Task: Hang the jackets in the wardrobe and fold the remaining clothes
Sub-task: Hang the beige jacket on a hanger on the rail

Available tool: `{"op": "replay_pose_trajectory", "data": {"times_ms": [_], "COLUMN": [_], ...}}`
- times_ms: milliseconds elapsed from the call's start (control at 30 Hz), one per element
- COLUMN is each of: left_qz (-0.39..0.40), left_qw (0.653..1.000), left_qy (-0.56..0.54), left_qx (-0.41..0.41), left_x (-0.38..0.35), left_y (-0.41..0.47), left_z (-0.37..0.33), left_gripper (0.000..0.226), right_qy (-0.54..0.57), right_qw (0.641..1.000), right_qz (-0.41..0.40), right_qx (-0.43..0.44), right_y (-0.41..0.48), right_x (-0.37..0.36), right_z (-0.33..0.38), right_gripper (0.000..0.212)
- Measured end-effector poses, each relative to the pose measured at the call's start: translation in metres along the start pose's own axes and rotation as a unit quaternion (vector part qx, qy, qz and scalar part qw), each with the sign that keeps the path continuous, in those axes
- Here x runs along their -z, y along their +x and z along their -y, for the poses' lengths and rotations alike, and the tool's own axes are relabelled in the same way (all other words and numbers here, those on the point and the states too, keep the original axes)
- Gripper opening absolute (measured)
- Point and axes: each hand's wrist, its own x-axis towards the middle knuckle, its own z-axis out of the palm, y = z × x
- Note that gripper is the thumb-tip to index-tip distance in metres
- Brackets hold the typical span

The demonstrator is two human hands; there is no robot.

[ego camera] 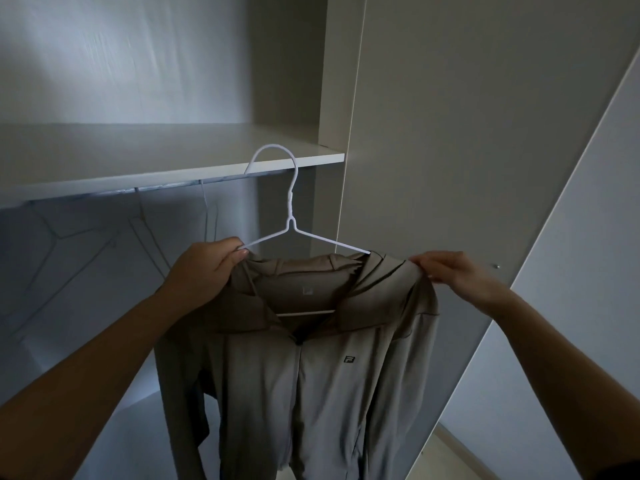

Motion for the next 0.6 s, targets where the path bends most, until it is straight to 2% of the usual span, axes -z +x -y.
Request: {"op": "replay_pose_trajectory", "data": {"times_ms": [133,333,433,467,533,600], "left_qz": [0.002,-0.009,-0.01,-0.009,-0.005,0.004], "left_qw": [1.0,1.0,1.0,1.0,1.0,1.0], "left_qy": [0.003,-0.01,-0.006,-0.004,0.002,0.008], "left_qx": [-0.007,0.008,0.005,0.001,-0.008,-0.017], "left_x": [-0.008,-0.015,-0.02,-0.022,-0.029,-0.037], "left_y": [0.006,0.01,0.014,0.017,0.024,0.034], "left_z": [-0.006,0.001,0.001,-0.001,-0.006,-0.011], "left_gripper": [0.032,0.027,0.025,0.026,0.028,0.028], "right_qy": [0.0,0.01,-0.024,-0.035,-0.067,-0.114], "right_qw": [0.997,0.991,0.997,0.998,0.997,0.988], "right_qz": [-0.043,-0.131,-0.066,-0.044,0.002,0.054], "right_qx": [0.058,0.033,0.014,0.016,0.043,0.084], "right_y": [0.014,0.015,0.017,0.02,0.03,0.042], "right_x": [-0.012,-0.006,0.003,0.005,0.004,0.0], "right_z": [0.007,-0.019,-0.024,-0.022,-0.011,0.004], "right_gripper": [0.012,0.01,0.01,0.017,0.028,0.025]}}
